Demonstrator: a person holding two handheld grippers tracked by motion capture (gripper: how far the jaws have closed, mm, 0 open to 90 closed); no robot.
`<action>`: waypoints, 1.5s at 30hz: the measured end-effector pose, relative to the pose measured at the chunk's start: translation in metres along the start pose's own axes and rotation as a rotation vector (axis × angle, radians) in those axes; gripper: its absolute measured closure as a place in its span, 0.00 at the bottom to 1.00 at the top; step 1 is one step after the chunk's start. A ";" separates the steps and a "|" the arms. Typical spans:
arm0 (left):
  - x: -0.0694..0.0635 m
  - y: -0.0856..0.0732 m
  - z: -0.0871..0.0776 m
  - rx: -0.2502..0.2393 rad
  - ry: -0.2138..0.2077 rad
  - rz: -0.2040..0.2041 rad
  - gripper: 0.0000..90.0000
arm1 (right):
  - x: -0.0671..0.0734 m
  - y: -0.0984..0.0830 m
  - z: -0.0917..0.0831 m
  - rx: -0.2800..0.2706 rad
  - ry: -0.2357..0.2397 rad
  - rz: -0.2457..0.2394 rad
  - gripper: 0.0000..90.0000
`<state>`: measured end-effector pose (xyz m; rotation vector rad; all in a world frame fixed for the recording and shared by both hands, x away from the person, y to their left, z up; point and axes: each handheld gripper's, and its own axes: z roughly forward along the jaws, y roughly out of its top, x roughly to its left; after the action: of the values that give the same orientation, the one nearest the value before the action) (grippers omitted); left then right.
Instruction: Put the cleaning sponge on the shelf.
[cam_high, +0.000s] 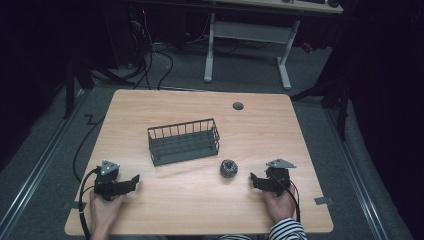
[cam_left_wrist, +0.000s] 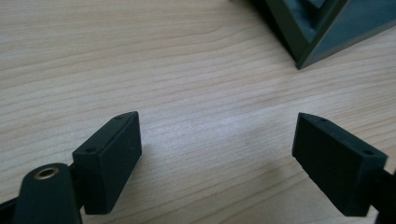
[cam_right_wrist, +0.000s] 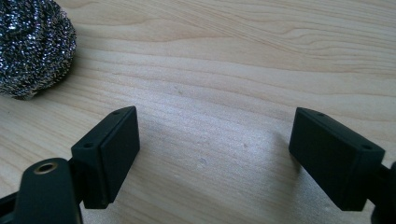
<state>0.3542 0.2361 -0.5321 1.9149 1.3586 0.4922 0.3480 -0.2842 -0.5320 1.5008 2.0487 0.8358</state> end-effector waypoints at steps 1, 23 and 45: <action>0.000 0.000 0.000 0.000 0.000 0.000 0.18 | 0.000 0.000 0.000 0.000 0.000 0.000 0.18; -0.028 0.049 -0.033 -0.096 -0.175 0.034 0.18 | 0.001 0.000 0.000 -0.002 0.007 -0.011 0.19; -0.035 0.109 -0.013 -0.059 -0.171 0.022 0.23 | 0.002 0.000 0.000 -0.004 0.017 -0.022 0.20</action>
<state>0.4025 0.1884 -0.4393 1.8803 1.2014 0.3662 0.3472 -0.2821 -0.5319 1.4710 2.0713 0.8462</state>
